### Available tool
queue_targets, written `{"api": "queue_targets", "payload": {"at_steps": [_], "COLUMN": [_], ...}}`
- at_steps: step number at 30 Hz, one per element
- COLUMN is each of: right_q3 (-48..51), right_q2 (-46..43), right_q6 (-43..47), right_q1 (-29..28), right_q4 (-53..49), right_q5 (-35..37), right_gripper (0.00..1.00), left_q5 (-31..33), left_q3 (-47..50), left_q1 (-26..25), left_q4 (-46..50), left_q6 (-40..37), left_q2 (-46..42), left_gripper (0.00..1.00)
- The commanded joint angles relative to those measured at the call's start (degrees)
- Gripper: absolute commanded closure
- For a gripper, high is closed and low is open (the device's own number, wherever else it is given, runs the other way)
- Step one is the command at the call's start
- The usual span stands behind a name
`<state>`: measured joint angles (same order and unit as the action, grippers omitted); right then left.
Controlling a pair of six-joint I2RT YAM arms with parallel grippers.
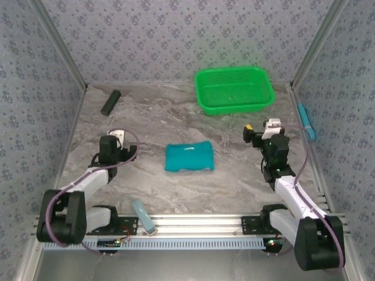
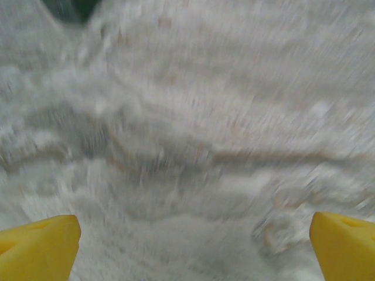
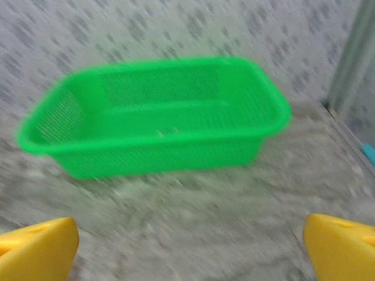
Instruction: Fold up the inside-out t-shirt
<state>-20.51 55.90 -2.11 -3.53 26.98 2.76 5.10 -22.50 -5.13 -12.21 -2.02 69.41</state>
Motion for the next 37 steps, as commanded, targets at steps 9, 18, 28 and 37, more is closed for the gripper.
{"api": "queue_targets", "payload": {"at_steps": [9, 18, 28, 37], "right_q3": [0.03, -2.57, -2.64, -2.09], "right_q2": [29.94, 30.88, 31.16, 31.15], "right_q6": [2.93, 3.88, 4.15, 4.19], "right_q1": [7.77, 5.63, 5.36, 5.20], "right_q4": [21.62, 17.45, 17.66, 18.62], "right_q5": [-6.60, -1.97, -1.87, -1.33], "right_gripper": [0.00, 0.00, 0.00, 0.00], "left_q5": [-13.67, -16.30, -5.64, -5.71], "left_q3": [-4.08, 0.00, -1.32, -1.32], "left_q1": [6.50, 8.89, 6.62, 6.57], "left_q4": [-25.68, -36.87, -34.11, -34.11], "left_q6": [-0.48, 1.60, 2.86, 2.87], "left_q2": [15.01, 18.69, 18.51, 18.49], "left_gripper": [0.00, 0.00, 0.00, 0.00]}}
